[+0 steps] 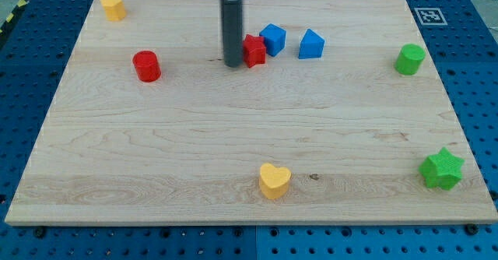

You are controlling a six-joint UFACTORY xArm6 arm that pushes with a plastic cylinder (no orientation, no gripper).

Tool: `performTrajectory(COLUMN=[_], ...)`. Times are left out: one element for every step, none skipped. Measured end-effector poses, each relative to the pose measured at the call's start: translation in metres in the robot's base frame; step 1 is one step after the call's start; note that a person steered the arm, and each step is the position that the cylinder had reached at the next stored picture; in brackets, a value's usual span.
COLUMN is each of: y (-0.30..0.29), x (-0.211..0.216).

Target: Slide the red circle to the bottom left

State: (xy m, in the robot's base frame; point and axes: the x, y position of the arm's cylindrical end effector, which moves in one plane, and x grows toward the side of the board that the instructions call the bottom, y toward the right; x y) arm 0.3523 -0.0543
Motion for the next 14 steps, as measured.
performTrajectory(y=[-0.07, -0.126, -0.139, -0.139, -0.136, -0.131, -0.124, -0.103, -0.091, -0.091, -0.095, -0.096, -0.096, -0.096], x=[-0.005, -0.002, 0.006, 0.003, -0.012, -0.011, 0.002, 0.019, 0.03, 0.045, 0.061, 0.085, 0.106, 0.122])
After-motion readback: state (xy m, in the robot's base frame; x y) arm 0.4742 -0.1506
